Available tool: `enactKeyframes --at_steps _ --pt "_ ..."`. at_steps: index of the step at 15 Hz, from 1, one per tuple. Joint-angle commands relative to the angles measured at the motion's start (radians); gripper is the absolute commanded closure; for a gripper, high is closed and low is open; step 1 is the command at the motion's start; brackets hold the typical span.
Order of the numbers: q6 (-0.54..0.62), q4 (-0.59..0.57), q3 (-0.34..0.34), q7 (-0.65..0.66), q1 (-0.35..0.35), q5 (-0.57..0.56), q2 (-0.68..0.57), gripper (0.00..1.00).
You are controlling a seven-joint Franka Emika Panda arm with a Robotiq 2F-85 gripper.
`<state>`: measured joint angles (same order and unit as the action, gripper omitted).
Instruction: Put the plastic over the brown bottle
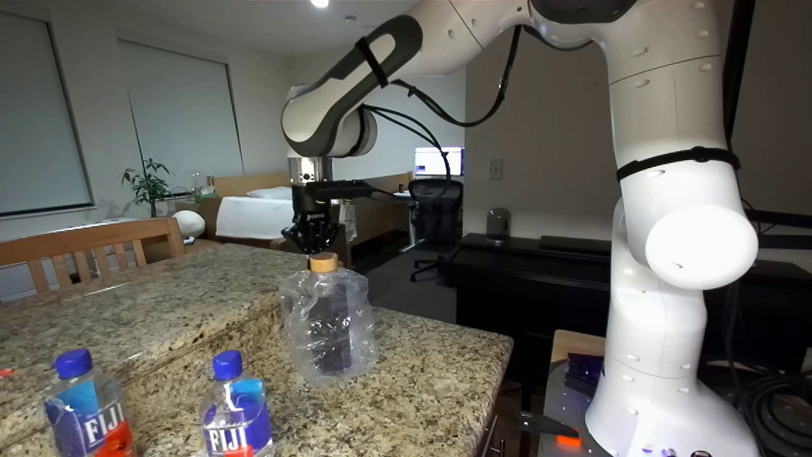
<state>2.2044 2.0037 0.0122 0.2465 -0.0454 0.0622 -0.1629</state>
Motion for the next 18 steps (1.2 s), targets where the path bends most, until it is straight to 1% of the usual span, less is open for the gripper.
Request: enactKeyframes --at_steps 1,2,3,6,12,14,16,18 --pt "0.005 0.016 -0.014 0.003 0.003 0.03 0.025 0.66" --pt "0.002 0.014 -0.016 0.004 0.003 0.031 0.026 0.64" --pt "0.0 0.014 -0.017 0.01 0.002 0.029 0.029 0.6" --pt "-0.008 0.009 -0.018 0.03 -0.002 0.015 0.038 0.4" --pt "-0.015 -0.019 -0.022 0.126 -0.024 -0.029 0.084 0.03" --pt "-0.019 -0.019 -0.034 0.147 -0.033 -0.041 0.111 0.0" --pt "-0.041 -0.009 -0.05 0.171 -0.046 -0.045 0.143 0.0" --pt "-0.097 -0.004 -0.07 0.198 -0.061 -0.058 0.173 0.0"
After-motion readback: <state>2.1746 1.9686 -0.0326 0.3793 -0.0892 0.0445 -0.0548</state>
